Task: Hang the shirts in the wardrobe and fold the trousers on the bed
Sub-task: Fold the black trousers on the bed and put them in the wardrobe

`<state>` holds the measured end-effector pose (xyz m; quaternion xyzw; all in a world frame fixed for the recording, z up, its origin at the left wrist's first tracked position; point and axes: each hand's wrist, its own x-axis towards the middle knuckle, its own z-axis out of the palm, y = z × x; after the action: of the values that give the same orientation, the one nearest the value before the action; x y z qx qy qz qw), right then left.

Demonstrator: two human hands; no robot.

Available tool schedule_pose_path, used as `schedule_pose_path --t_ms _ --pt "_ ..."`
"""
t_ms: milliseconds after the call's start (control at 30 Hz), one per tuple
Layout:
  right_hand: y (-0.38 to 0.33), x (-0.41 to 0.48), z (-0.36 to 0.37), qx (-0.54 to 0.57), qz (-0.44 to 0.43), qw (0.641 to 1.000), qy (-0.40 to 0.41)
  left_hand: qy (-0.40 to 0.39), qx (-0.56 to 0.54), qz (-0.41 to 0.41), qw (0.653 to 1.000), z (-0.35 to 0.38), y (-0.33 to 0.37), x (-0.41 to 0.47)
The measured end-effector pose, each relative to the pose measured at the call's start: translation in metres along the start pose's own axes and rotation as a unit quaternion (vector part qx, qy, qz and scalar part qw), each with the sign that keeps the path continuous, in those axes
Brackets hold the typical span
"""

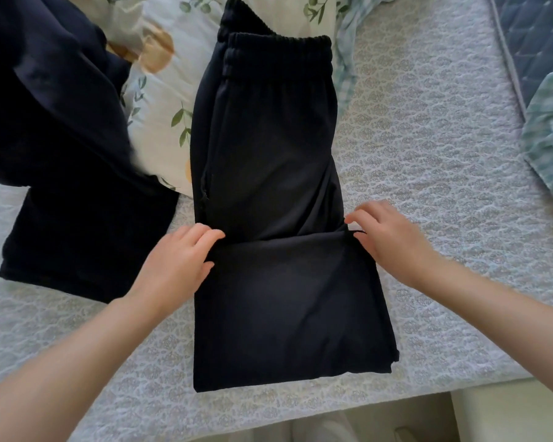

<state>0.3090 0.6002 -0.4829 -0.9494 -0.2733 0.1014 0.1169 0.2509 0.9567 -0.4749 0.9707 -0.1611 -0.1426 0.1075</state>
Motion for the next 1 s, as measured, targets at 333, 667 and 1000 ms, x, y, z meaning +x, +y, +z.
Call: schedule_pose_path --t_ms 333,667,1000 --pt "0.016 -0.048 0.006 -0.297 -0.398 0.848 -0.186 -0.126 0.221 0.342 0.905 0.025 -0.030 -0.029" --pt "0.023 0.015 0.025 -0.282 -0.480 0.820 -0.135 -0.073 0.248 0.381 0.887 0.040 -0.037 0.012" --pt "0.020 0.016 0.016 -0.239 -0.447 0.850 -0.147 -0.055 0.251 0.349 0.901 0.041 -0.024 0.009"
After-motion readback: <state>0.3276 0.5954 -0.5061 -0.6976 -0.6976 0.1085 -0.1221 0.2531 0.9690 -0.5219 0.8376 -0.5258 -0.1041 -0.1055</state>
